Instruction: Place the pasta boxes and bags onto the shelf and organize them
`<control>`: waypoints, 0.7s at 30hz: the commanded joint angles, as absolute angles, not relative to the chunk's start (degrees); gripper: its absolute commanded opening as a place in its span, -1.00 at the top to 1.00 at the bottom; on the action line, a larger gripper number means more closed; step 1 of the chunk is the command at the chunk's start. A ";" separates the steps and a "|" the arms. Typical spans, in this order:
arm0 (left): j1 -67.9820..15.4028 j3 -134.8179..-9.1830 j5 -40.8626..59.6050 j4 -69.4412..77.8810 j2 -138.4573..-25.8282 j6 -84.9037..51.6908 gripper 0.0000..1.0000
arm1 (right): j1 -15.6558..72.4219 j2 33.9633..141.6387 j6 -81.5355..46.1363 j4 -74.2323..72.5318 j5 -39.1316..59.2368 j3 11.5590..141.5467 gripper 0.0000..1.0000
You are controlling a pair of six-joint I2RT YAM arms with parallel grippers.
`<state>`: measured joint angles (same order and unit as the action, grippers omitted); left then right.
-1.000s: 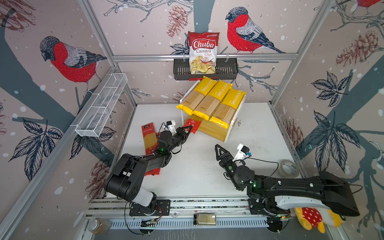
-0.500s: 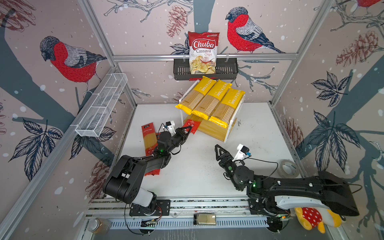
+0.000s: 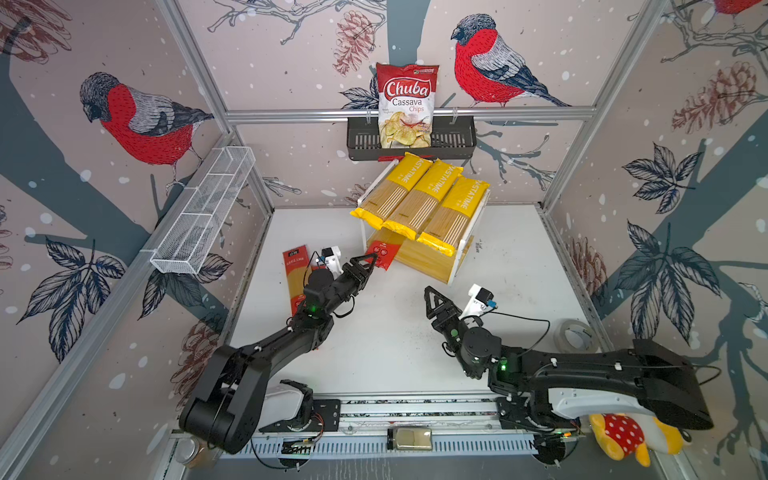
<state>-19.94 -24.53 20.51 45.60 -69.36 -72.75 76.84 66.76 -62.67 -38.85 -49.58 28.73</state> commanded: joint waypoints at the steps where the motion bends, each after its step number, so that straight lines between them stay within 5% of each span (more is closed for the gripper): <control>1: -19.78 -24.43 17.20 34.82 -64.27 -64.87 -0.20 | 77.08 68.99 -60.05 -33.05 -48.06 32.00 -0.23; 13: -19.33 -28.53 3.54 0.25 -48.43 -43.72 -0.34 | 78.53 81.21 -55.46 -22.51 -44.03 44.23 -0.22; 21: -18.72 -27.39 -0.71 -4.57 -45.23 -38.86 -0.44 | 80.92 90.27 -51.40 -17.33 -42.35 50.57 -0.22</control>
<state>-18.94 -27.59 2.57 -1.32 -45.56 -42.52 79.99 88.62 -53.93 -19.70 -42.83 49.60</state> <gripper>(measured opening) 0.708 0.607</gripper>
